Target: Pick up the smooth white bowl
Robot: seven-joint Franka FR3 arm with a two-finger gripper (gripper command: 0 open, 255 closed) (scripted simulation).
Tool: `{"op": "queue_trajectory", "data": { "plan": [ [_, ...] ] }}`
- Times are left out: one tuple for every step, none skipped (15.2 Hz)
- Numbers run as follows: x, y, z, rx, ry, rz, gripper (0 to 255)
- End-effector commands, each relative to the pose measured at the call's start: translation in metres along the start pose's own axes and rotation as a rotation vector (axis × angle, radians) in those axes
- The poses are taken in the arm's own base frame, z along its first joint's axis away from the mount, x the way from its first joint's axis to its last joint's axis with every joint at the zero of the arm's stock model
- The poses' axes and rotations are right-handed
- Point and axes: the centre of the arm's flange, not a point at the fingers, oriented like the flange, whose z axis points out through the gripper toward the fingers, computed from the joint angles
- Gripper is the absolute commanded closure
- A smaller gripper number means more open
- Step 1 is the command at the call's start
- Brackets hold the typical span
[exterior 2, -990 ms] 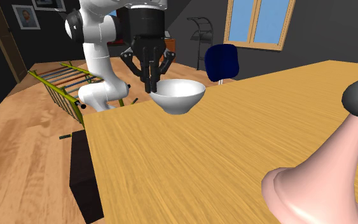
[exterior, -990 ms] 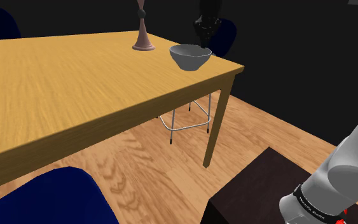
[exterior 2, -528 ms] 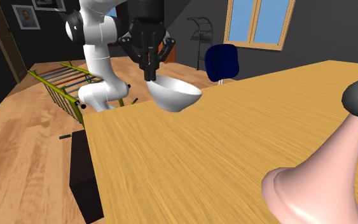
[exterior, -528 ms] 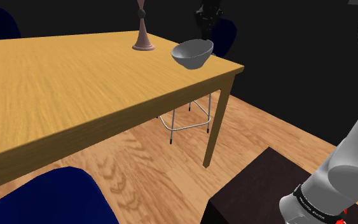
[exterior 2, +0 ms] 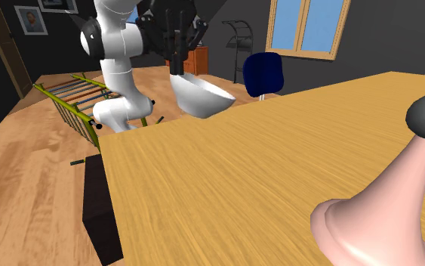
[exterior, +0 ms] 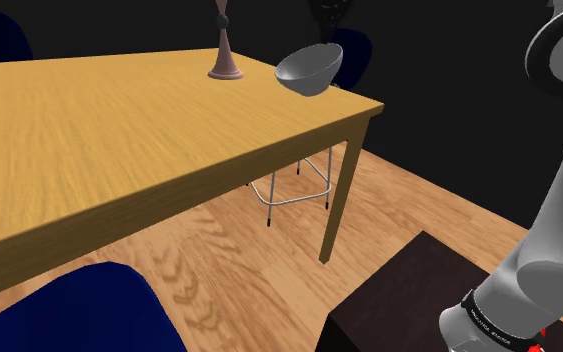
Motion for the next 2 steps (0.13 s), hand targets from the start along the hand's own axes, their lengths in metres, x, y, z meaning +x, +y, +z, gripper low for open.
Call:
{"op": "queue_trajectory", "data": {
  "plan": [
    [-0.0003, -0.0001, -0.0063, 0.0, -0.001, 0.0, 255],
    [-0.0003, -0.0001, -0.0062, 0.0, -0.001, 0.0, 255]
  ]
}}
